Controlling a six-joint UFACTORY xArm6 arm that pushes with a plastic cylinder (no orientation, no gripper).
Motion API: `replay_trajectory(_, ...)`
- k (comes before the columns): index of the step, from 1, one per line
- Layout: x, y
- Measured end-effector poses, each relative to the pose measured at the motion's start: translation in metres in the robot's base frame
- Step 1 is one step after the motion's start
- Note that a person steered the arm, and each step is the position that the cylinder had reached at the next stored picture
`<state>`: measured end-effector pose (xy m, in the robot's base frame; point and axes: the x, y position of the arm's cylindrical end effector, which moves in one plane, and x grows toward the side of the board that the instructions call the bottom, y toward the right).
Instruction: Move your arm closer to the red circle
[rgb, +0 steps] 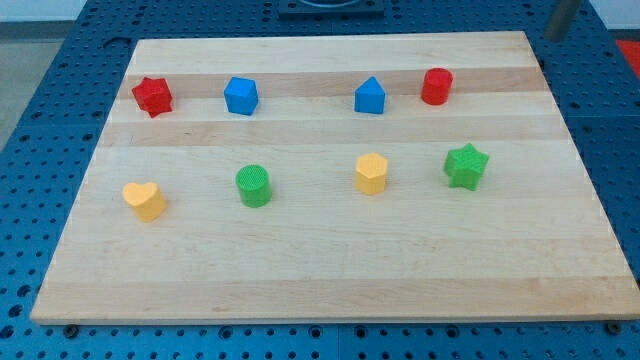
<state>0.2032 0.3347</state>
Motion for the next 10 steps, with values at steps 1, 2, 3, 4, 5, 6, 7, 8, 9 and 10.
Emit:
replay_trajectory(1,0.018,0.0)
replay_trajectory(2,0.044,0.0)
replay_trajectory(3,0.046,-0.008)
replay_trajectory(4,0.043,-0.018)
replay_trajectory(5,0.041,-0.035)
replay_trajectory(6,0.042,-0.066)
replay_trajectory(7,0.051,-0.1)
replay_trajectory(8,0.071,-0.107)
replay_trajectory(9,0.092,-0.116)
replay_trajectory(10,0.098,-0.128)
